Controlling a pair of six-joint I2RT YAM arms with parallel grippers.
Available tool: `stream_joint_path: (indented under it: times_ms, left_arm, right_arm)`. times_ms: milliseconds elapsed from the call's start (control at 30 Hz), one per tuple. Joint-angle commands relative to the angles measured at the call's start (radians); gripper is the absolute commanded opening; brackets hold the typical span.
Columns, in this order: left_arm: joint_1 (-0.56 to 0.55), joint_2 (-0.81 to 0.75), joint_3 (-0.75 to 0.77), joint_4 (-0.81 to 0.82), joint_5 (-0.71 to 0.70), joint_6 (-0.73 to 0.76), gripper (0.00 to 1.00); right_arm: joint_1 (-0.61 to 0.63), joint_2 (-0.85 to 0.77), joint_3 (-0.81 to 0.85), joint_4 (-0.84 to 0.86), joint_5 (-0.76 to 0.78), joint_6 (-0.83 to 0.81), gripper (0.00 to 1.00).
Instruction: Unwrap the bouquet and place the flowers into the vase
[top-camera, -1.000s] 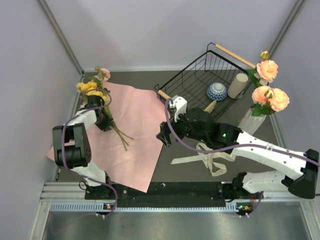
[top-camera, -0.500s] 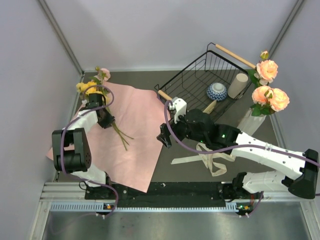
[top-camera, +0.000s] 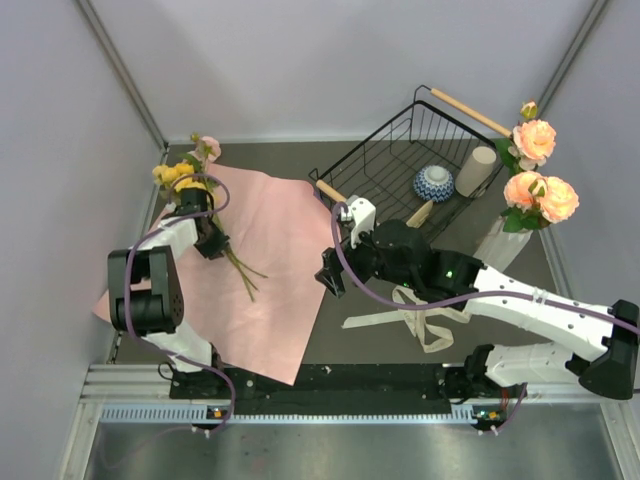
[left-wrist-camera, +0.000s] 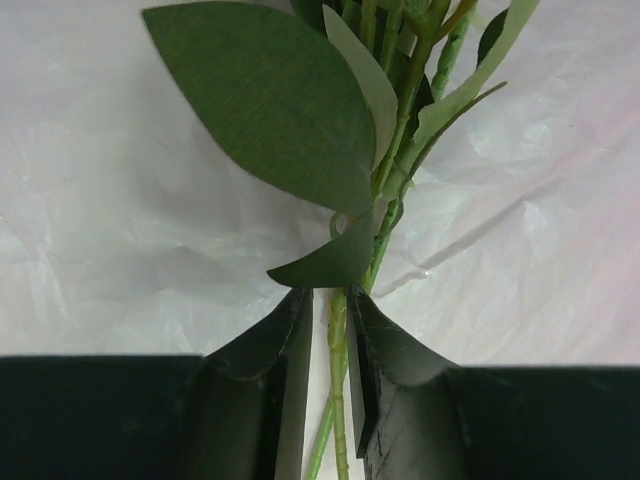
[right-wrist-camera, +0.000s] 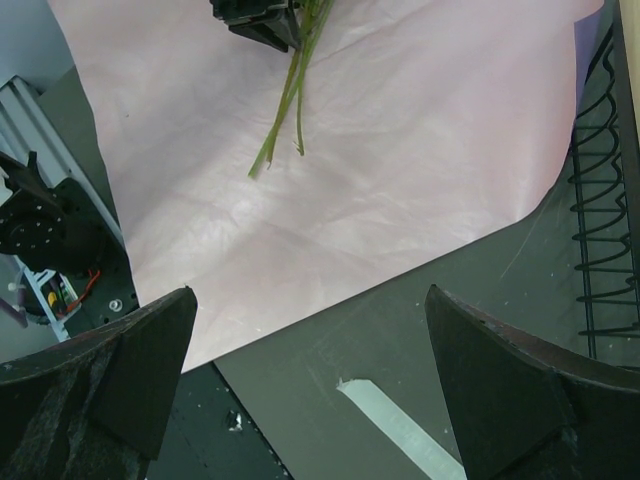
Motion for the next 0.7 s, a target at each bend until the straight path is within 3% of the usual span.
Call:
stream_joint_path:
  times_ms: [0, 300, 400, 500, 667]
  left_arm:
    - [0.000, 0.038, 0.038, 0.005, -0.003, -0.003, 0.26]
    - [0.000, 0.068, 0.038, 0.000, -0.044, 0.003, 0.21]
    - [0.000, 0.064, 0.038, 0.000, -0.052, 0.003, 0.12]
    - [0.000, 0.019, 0.044, -0.013, -0.073, 0.020, 0.01]
    - [-0.003, -0.157, 0.063, -0.047, -0.130, 0.066, 0.00]
  right_arm:
    - [-0.005, -0.031, -0.001, 0.044, 0.012, -0.005, 0.99]
    - [-0.003, -0.046, -0.015, 0.053, 0.019, -0.012, 0.99]
    - [-0.002, -0.046, -0.017, 0.058, 0.015, -0.017, 0.99]
    - [-0.005, -0.048, -0.012, 0.056, 0.007, -0.017, 0.99]
    - [-0.003, -0.045, 0.003, 0.056, 0.008, -0.028, 0.99]
